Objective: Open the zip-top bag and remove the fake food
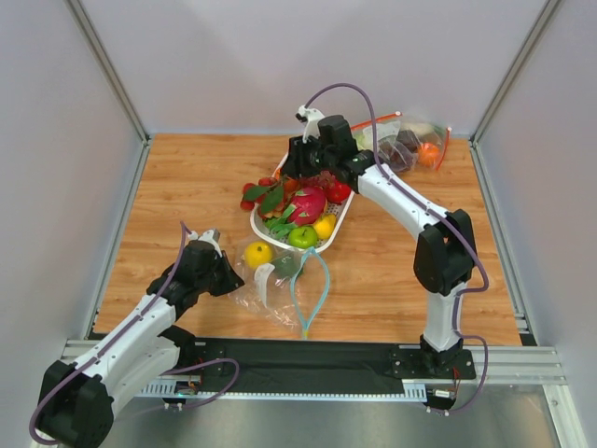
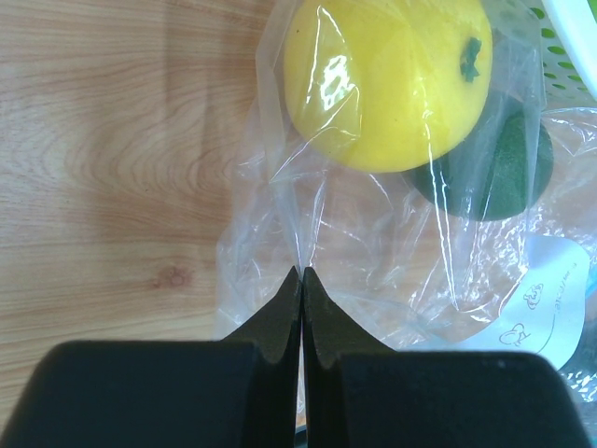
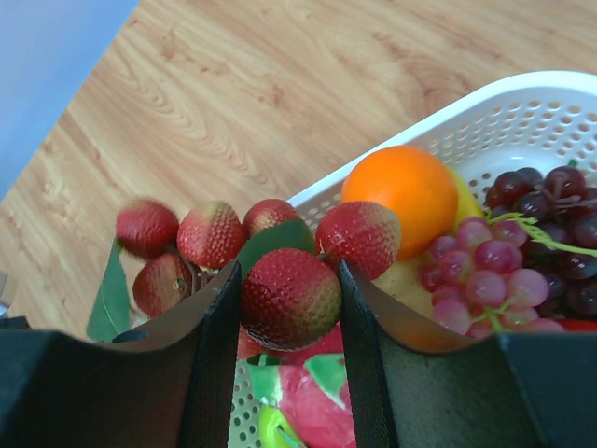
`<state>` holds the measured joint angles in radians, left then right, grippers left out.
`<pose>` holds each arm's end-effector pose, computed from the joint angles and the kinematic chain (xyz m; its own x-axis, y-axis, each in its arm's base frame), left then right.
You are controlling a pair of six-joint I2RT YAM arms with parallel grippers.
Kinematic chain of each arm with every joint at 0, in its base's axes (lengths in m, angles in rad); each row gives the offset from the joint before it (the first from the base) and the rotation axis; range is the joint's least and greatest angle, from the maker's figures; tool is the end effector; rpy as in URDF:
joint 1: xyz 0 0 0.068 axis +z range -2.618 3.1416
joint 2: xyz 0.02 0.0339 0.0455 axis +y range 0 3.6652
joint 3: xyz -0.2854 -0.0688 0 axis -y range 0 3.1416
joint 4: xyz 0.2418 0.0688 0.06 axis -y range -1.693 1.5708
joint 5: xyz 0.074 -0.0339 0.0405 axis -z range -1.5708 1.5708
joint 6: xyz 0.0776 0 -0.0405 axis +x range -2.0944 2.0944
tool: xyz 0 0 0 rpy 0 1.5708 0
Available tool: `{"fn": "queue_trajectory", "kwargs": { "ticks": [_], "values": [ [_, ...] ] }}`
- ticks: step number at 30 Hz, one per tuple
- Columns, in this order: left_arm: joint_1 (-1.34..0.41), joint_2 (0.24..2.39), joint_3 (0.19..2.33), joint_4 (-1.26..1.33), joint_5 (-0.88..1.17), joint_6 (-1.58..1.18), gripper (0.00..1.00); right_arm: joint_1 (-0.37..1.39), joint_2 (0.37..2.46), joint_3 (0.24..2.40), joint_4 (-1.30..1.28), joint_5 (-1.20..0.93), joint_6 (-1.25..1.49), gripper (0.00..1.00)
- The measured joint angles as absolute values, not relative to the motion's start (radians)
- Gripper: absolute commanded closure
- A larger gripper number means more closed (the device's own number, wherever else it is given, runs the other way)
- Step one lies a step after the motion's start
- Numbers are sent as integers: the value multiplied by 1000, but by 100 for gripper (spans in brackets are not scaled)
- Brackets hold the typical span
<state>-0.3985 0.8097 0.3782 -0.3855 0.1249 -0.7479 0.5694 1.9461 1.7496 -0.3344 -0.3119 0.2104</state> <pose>0.1541 -0.0754 0.1634 -0.8079 -0.3920 -0.4400 -0.1171 0.8386 -0.5321 0.4091 0.2901 0.3158 -0.5707 -0.1293 -0.8109 -0.6307 0.7014 0.3320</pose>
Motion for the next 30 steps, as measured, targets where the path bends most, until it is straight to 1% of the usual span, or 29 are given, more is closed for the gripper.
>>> {"fn": "queue_trajectory", "kwargs": {
  "ticks": [11,16,23,30],
  "values": [
    [-398,810,378,-385,125,-744,100,561,1969,1771,-323,-273,208,97],
    [-398,811,378,-385,125,-744,100,541,1963,1743,-313,-265,209,97],
    [-398,817,378,-384,125,-741,100,518,1888,1655,-310,-229,208,97],
    [-398,827,378,-381,127,-741,100,519,1824,1635,-310,-207,200,96]
  ]
}}
